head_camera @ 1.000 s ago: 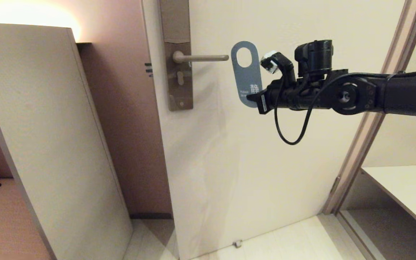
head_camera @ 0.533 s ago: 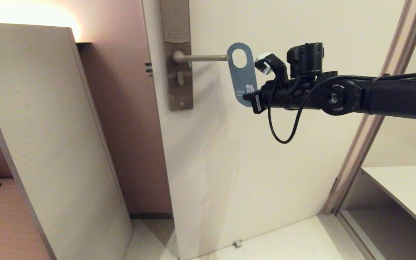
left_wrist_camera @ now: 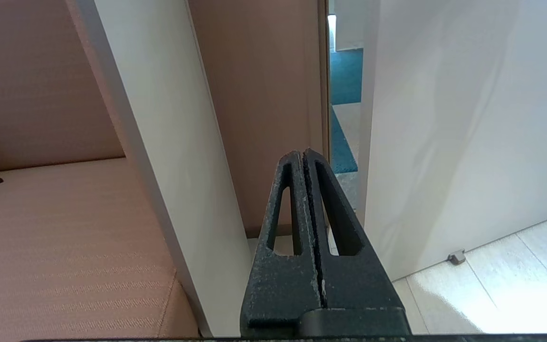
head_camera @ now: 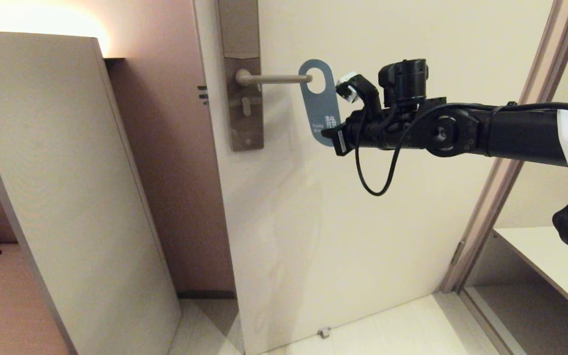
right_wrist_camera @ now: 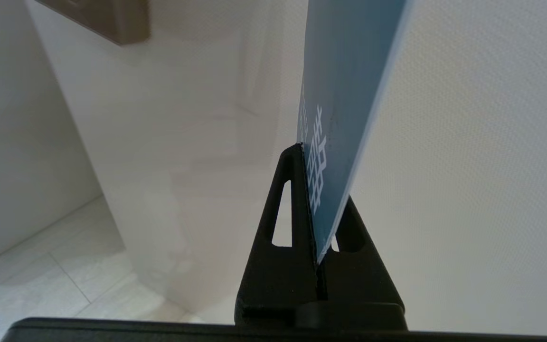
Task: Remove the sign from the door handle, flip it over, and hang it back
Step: Hang the sign back with the other side facing out
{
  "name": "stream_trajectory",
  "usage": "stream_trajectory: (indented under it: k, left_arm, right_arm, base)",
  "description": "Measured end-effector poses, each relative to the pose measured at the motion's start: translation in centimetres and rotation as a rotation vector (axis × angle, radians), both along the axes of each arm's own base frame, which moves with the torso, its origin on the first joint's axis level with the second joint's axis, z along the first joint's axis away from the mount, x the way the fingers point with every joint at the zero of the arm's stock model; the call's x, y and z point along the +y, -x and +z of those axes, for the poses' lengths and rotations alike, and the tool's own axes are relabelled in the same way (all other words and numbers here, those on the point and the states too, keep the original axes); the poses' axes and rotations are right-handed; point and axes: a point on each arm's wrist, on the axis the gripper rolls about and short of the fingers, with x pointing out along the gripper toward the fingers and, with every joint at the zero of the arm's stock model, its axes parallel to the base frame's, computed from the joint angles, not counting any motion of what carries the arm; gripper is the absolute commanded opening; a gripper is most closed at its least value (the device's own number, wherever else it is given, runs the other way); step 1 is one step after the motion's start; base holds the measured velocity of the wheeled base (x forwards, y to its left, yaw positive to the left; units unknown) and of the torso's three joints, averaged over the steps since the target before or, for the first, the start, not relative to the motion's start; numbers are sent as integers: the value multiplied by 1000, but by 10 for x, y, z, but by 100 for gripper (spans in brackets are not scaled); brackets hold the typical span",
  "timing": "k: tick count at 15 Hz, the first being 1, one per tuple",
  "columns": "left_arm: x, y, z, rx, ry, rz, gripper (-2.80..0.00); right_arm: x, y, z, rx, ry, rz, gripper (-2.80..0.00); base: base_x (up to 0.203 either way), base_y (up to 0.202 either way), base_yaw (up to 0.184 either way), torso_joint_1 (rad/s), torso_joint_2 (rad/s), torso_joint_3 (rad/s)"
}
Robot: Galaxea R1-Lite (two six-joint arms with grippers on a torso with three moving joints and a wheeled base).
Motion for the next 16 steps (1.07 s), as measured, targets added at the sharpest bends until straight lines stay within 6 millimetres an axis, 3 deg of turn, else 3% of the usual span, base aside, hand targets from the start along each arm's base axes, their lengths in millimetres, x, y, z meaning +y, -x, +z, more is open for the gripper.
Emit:
stream_trajectory:
  k: [16]
  left_arm:
    - [0,0,0,0,0,0,-280]
  right_arm:
    - [44,33,17,-87,54,79,-280]
  base:
    - [0,0,0,0,0,0]
